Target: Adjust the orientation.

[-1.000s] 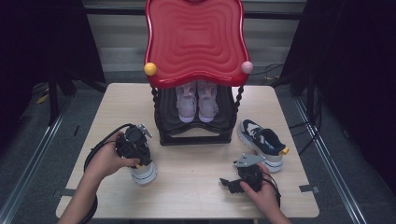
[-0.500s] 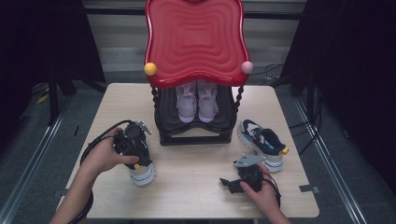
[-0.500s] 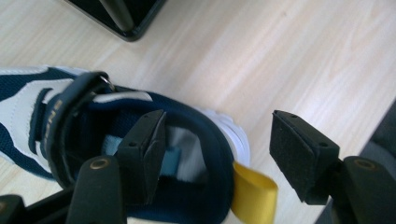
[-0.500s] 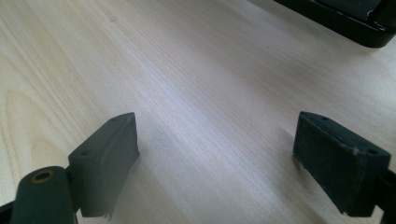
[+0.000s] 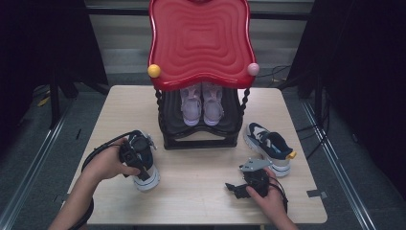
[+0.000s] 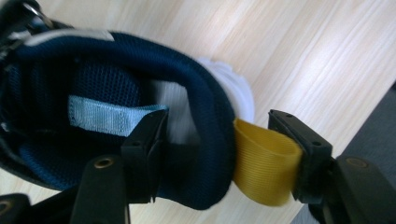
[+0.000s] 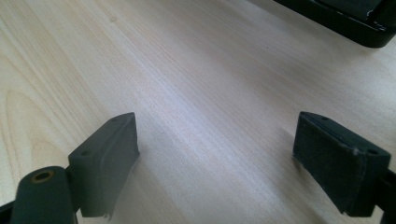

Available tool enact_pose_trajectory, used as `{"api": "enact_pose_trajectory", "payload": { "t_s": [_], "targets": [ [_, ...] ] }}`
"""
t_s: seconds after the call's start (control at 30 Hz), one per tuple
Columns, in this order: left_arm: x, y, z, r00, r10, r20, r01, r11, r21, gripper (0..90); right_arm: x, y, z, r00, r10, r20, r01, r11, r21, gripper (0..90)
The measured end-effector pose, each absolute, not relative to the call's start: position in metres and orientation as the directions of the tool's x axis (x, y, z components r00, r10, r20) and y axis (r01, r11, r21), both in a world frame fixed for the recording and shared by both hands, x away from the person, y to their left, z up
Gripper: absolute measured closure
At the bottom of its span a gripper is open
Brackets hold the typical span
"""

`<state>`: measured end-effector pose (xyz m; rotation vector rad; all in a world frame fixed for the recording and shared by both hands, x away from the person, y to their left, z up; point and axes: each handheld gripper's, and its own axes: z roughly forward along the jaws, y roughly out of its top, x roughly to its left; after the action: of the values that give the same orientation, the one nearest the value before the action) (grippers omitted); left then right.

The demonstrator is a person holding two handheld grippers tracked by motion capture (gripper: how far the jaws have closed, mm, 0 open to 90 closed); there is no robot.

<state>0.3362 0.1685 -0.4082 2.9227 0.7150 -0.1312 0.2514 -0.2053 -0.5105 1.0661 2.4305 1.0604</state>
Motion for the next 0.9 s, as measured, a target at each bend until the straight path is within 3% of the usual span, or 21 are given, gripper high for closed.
{"api": "enact_pose_trajectory", "payload": {
  "t_s": [0.37, 0.9],
  "targets": [
    [0.341, 0.160, -0.417, 0.907, 0.406, -0.111, 0.410, -0.912, 0.013, 49.0, 0.251, -0.205, -0.510, -0.687, 0.726, 0.034, 0.519, 0.457, 0.722, 13.5],
    [0.344, 0.155, -0.422, 0.903, 0.395, -0.167, 0.404, -0.915, 0.019, 63.9, 0.251, -0.205, -0.510, -0.685, 0.727, 0.036, 0.523, 0.457, 0.720, 13.5]
  ]
}}
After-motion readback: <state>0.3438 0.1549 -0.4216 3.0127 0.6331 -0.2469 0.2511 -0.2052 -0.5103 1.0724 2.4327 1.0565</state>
